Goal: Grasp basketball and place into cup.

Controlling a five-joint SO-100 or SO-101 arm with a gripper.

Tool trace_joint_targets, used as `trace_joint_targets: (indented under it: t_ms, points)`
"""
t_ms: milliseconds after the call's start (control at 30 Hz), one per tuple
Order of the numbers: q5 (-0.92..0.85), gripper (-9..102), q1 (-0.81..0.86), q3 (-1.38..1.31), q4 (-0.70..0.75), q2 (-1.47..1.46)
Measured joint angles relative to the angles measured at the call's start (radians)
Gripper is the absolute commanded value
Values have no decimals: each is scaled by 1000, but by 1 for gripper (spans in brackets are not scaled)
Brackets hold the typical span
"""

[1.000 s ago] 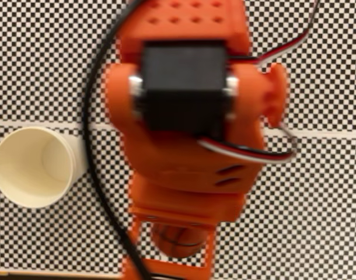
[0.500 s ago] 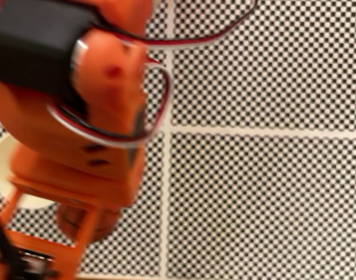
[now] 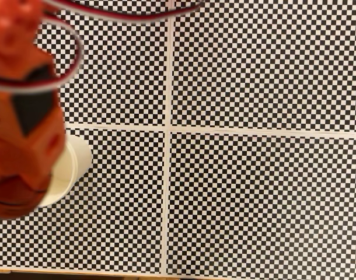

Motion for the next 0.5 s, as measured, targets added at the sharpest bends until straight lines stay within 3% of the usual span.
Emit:
trace_joint_targets:
  t_ms: [267,500]
  points:
    - [0,0,51,-224,2,-198]
    - [-6,0,54,-244,8,-224]
